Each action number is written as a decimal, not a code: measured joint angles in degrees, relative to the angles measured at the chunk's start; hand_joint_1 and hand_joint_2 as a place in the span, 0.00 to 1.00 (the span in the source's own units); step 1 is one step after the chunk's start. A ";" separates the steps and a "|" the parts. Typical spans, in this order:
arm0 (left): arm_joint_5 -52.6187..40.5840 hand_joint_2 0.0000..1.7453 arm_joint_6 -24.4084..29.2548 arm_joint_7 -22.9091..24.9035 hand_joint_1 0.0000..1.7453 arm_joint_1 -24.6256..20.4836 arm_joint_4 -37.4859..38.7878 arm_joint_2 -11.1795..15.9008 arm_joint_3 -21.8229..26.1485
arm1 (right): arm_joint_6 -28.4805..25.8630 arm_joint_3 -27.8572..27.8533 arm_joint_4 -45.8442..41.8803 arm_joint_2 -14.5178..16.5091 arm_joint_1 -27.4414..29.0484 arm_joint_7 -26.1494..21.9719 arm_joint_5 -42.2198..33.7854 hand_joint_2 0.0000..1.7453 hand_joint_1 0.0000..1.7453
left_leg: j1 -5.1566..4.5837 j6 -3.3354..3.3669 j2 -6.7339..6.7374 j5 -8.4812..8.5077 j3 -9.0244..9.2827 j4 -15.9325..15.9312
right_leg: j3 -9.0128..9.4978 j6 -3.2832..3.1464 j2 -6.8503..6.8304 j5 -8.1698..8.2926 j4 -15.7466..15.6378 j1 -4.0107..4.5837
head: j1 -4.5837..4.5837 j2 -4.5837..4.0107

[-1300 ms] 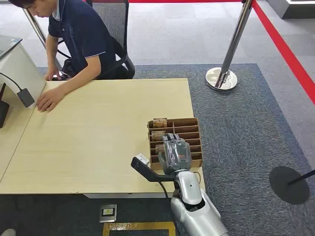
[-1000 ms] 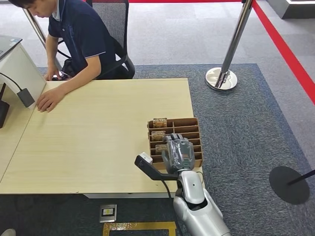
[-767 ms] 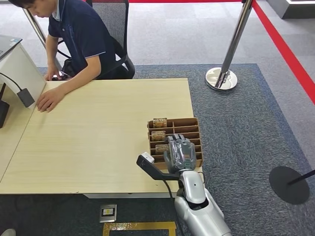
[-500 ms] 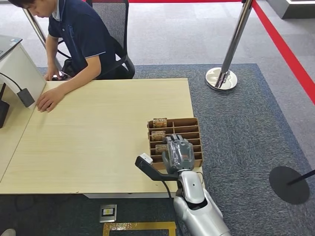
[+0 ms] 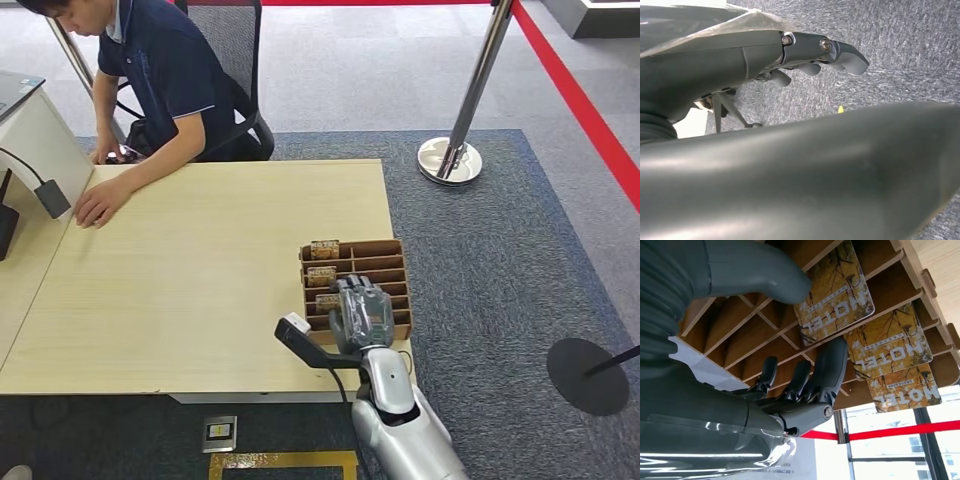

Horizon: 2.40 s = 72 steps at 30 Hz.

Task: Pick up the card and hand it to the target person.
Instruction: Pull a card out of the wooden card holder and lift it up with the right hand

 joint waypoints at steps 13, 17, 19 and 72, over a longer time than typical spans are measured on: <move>-0.21 0.00 -0.18 -0.13 0.00 0.00 0.00 0.00 -0.17 | -0.71 -0.44 2.02 -0.02 -1.14 0.19 -0.52 1.00 0.46 | 0.00 -0.01 0.00 0.00 0.00 0.00 | 0.00 0.00 0.00 0.00 0.00 0.00 | 0.01 0.00; -0.24 0.00 -0.20 -0.13 0.00 0.00 0.00 0.00 -0.35 | -0.73 -0.45 2.04 -0.02 -1.16 0.25 -0.55 1.00 0.47 | 0.00 -0.01 0.00 0.01 0.00 0.00 | 0.00 0.00 0.00 0.00 0.00 0.00 | 0.01 0.00; -0.34 0.00 -0.23 -0.13 0.00 0.00 0.00 0.00 -0.39 | -0.75 -0.45 2.04 -0.02 -1.15 0.30 -0.57 1.00 0.48 | 0.00 -0.02 0.00 0.01 0.01 0.00 | 0.00 0.00 0.00 0.00 0.00 0.00 | 0.01 0.00; -0.47 0.00 -0.66 -0.10 0.00 0.01 0.00 0.00 -0.79 | -0.63 -0.50 -2.68 -0.15 0.83 -1.81 -1.04 1.00 0.49 | 0.00 -0.03 0.00 0.02 0.01 0.00 | 0.00 -0.01 0.00 0.01 0.03 0.00 | 0.01 0.00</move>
